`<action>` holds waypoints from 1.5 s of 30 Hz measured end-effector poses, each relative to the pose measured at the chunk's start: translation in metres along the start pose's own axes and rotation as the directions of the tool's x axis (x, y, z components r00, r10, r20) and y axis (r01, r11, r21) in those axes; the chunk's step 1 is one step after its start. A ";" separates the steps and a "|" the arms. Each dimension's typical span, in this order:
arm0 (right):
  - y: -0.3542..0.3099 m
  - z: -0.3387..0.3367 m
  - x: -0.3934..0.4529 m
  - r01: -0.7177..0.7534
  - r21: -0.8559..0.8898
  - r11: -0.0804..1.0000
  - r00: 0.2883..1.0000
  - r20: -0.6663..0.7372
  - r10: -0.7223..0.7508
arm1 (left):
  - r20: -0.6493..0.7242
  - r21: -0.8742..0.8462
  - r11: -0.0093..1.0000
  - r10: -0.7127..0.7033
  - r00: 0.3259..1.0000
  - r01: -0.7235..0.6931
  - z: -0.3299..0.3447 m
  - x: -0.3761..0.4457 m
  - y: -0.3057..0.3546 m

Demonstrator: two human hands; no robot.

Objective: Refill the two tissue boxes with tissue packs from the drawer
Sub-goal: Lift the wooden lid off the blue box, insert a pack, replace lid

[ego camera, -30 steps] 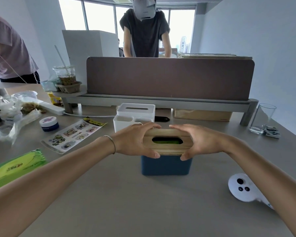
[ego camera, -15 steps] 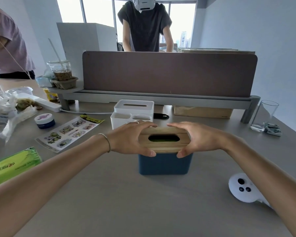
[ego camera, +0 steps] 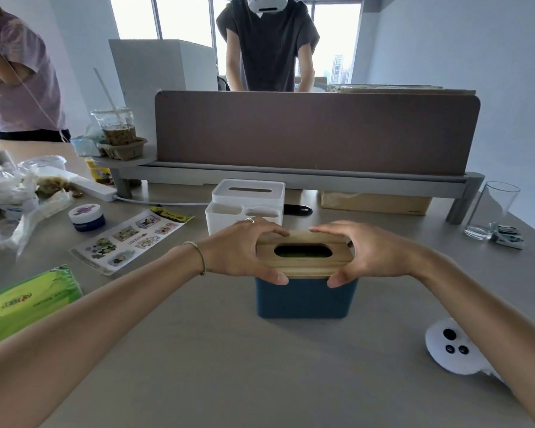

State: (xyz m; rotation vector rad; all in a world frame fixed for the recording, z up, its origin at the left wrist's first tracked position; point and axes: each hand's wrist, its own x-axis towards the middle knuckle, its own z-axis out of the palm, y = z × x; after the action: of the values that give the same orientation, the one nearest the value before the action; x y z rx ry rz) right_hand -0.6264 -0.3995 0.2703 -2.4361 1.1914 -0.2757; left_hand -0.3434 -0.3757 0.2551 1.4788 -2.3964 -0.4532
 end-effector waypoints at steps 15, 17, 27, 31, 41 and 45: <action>0.015 0.081 -0.032 0.039 0.915 0.401 0.960 -0.146 0.239 | -0.123 -0.893 0.449 -0.286 0.950 0.019 0.089 -0.037 0.009; 0.016 0.083 -0.032 0.061 0.918 0.391 0.955 -0.168 0.245 | -0.110 -0.903 0.429 -0.276 0.955 0.020 0.091 -0.035 0.008; 0.013 0.088 -0.029 0.080 0.796 0.600 0.932 -0.274 0.239 | -0.190 -0.891 0.451 -0.274 0.943 -0.049 0.092 -0.031 0.006; 0.008 0.093 -0.028 0.087 0.759 0.645 0.925 -0.303 0.231 | -0.210 -0.932 0.352 -0.330 0.921 -0.086 0.092 -0.030 0.017; 0.002 0.094 -0.016 -0.095 0.250 0.964 0.813 -0.539 0.220 | -0.327 -0.471 0.880 -0.243 0.913 0.066 0.066 -0.038 0.016; -0.002 0.095 -0.017 -0.117 0.331 0.936 0.808 -0.516 0.283 | -0.340 -0.550 0.832 -0.306 0.890 0.076 0.070 -0.033 0.025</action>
State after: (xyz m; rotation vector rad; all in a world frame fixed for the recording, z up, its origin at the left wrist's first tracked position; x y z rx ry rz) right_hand -0.6022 -0.3584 0.1862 -2.0017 1.5079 -1.0779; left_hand -0.3771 -0.3275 0.1995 1.3901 -1.6200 -0.6938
